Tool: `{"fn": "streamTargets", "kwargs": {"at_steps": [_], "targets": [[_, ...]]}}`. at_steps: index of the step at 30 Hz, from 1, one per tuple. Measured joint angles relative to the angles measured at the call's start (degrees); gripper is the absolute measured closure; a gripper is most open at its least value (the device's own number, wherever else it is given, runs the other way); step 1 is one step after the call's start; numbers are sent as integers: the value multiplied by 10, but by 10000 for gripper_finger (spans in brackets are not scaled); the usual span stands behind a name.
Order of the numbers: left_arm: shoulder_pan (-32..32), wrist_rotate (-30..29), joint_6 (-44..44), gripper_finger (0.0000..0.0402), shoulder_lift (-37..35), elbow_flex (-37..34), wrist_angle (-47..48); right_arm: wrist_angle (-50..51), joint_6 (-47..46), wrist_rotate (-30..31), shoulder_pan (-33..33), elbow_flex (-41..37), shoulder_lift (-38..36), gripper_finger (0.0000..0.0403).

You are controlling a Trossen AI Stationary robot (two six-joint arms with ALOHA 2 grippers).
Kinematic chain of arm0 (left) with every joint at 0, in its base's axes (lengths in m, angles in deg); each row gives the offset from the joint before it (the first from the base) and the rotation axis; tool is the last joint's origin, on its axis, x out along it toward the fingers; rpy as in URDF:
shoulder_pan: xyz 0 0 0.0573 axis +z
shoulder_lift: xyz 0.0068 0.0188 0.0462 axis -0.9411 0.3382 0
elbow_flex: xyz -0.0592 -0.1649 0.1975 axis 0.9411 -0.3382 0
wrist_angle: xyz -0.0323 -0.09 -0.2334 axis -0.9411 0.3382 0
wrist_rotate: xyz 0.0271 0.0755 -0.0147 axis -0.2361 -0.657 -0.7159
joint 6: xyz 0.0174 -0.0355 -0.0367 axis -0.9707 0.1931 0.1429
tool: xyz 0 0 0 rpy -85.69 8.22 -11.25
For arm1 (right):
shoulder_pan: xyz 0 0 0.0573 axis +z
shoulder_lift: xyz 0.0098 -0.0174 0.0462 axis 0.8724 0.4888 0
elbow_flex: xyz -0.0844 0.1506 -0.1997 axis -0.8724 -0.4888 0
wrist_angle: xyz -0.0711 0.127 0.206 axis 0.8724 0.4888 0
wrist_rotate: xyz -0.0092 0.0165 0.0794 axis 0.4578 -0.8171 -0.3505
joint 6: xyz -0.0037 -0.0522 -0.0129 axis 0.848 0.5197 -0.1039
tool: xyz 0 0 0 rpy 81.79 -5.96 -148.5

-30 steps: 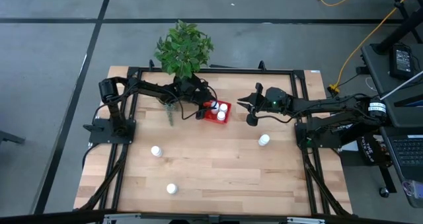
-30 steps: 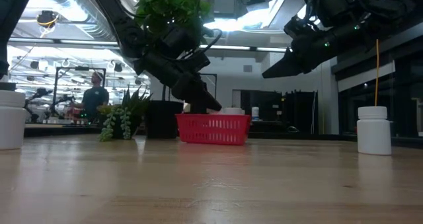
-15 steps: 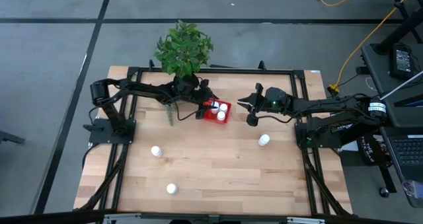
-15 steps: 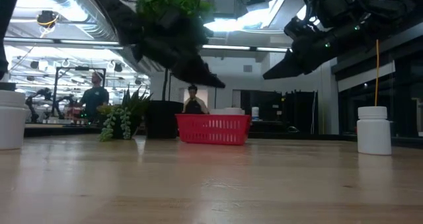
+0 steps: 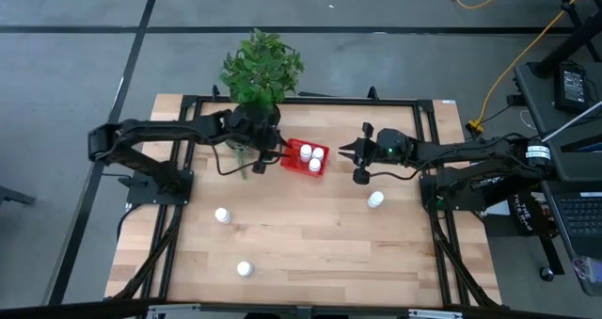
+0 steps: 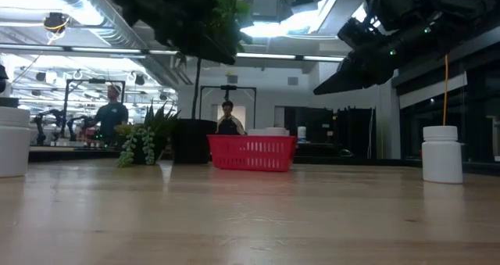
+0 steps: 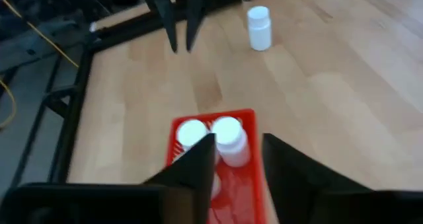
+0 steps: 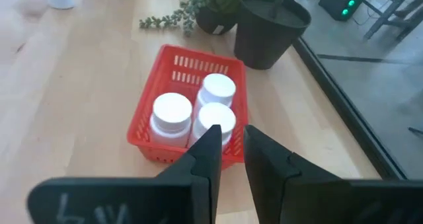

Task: Pick and place pill bottles into a basket
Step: Put the white medicine bottle into the red bin

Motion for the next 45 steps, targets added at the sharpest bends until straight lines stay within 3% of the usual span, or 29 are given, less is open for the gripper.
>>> {"fn": "streamTargets", "kwargs": {"at_steps": [3,6,10,16,19,22,25,29,33,39,45], "targets": [[-4,3,1,350,-11,0,40,8,-3,0,16,6,-18,335],[-6,51,4,392,-12,0,48,51,-13,0,30,19,-44,335],[-7,110,0,399,-3,0,56,178,-75,1,55,53,-78,335],[-5,90,17,400,0,0,88,382,-176,13,122,110,-98,340],[-2,90,36,400,-1,0,115,451,-232,70,166,132,-99,356],[4,88,61,400,-1,0,140,497,-276,131,211,138,-100,379],[10,86,81,400,-1,0,156,509,-324,145,251,137,-108,397],[11,84,92,400,0,-1,180,531,-393,170,300,133,-119,388],[11,85,109,400,0,-4,204,585,-461,249,353,133,-127,384],[10,90,193,400,-43,-113,108,611,-508,333,411,132,-129,399],[9,88,241,400,-135,-209,-6,604,-527,335,424,132,-129,387]]}}
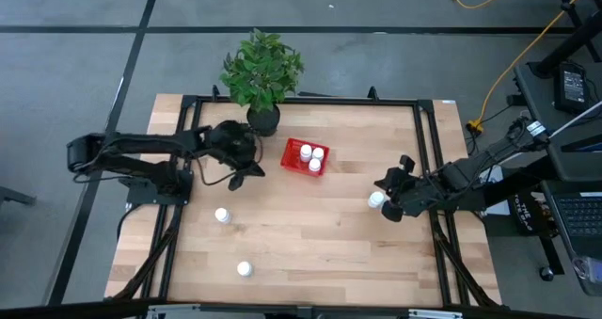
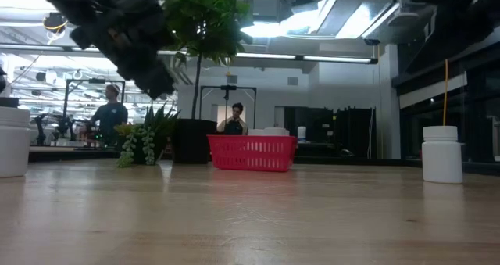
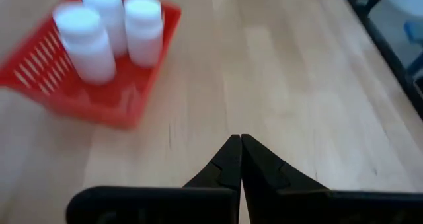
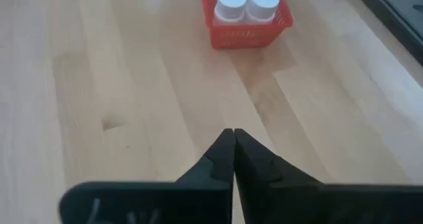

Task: Pick and place pill bottles into a basket
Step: Put the white medicine bottle into the red bin

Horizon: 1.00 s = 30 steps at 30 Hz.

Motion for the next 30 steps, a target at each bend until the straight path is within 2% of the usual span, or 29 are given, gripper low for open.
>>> {"fn": "streamTargets", "kwargs": {"at_steps": [3,7,12,18,23,30], "targets": [[-4,-4,-3,400,-51,-17,-20,-4,-52,-7,0,0,0,376],[-17,-12,-44,400,-115,-38,-29,-5,-109,-58,0,0,0,356],[-23,-76,-46,400,-165,-50,-34,-5,-135,-103,0,0,0,309],[-23,-99,-44,400,-178,-50,-41,21,-135,-122,0,0,0,236],[-23,-99,-44,400,-178,-50,-63,61,-149,-201,-1,19,-2,179],[-23,-99,-34,400,-178,-50,-90,88,-162,-201,-2,37,-2,147]]}}
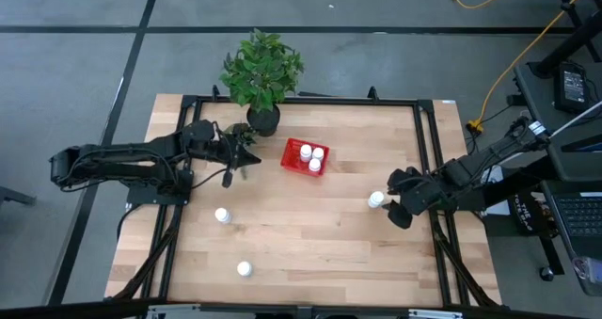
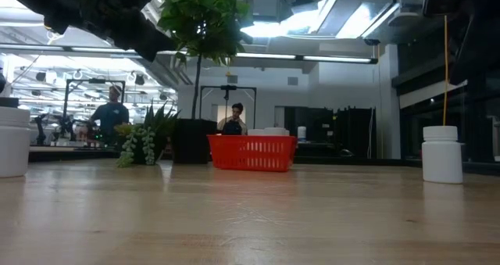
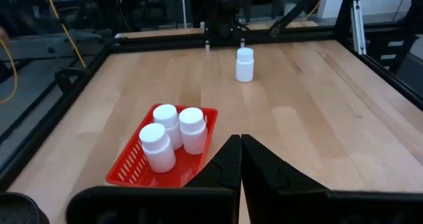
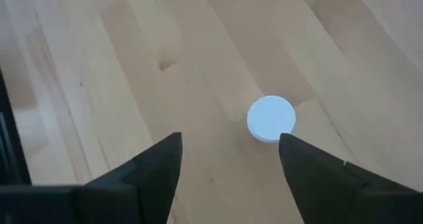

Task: Pick and place pill bottles into a basket
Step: Put the white medicine bottle into the red bin

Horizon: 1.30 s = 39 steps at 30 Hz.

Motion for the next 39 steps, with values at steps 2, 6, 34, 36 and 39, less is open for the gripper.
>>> {"fn": "streamTargets", "kwargs": {"at_steps": [2,6,34,36,39], "targets": [[0,0,0,400,0,0,0,5,0,0,0,0,1,146],[0,0,0,400,0,0,0,15,-1,16,0,0,3,146],[0,-6,0,400,0,0,5,0,-80,76,0,0,145,146],[0,-5,0,400,0,0,5,-16,-80,77,0,0,144,146],[0,-5,0,400,0,0,5,-17,-93,81,0,0,144,146]]}}
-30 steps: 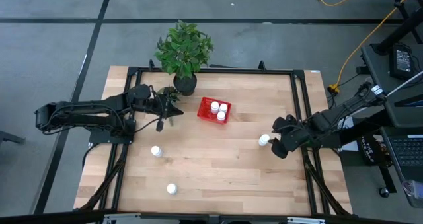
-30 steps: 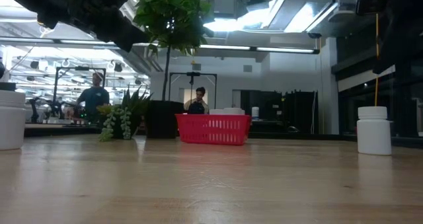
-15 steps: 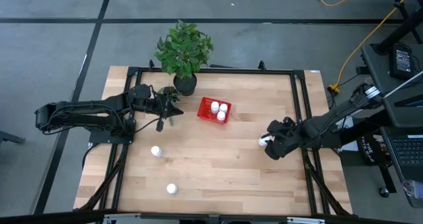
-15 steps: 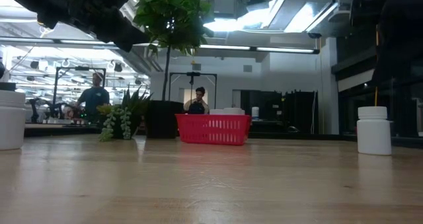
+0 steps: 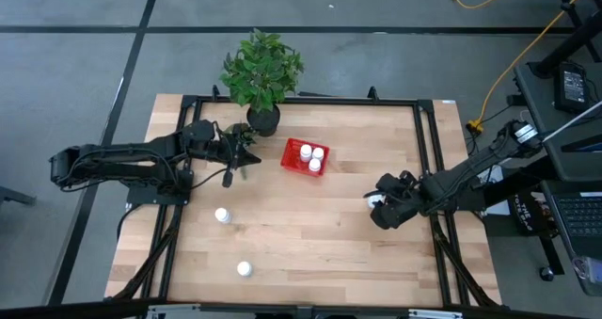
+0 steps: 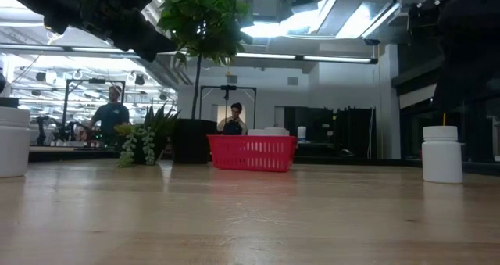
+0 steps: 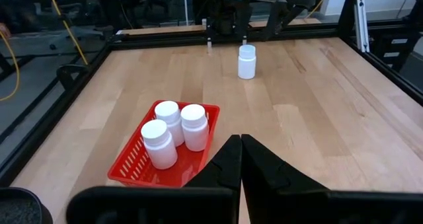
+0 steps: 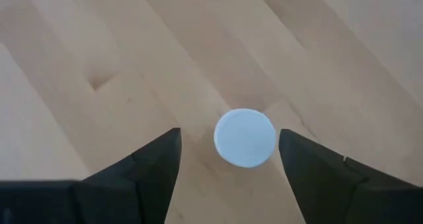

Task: Pick and place pill bottles into a basket
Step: Put the white medicine bottle into the red bin

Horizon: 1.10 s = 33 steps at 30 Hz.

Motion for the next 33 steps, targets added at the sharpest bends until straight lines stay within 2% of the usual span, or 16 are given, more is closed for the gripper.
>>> {"fn": "streamTargets", "kwargs": {"at_steps": [6,12,22,33], "targets": [[0,0,0,400,0,0,2,10,-35,14,0,-2,0,146],[0,0,-1,400,0,0,5,-19,-76,11,0,-41,0,146],[0,1,-1,400,0,0,5,-44,-76,13,0,-47,4,146],[0,1,0,400,0,0,4,-56,-76,15,0,-47,43,146]]}}
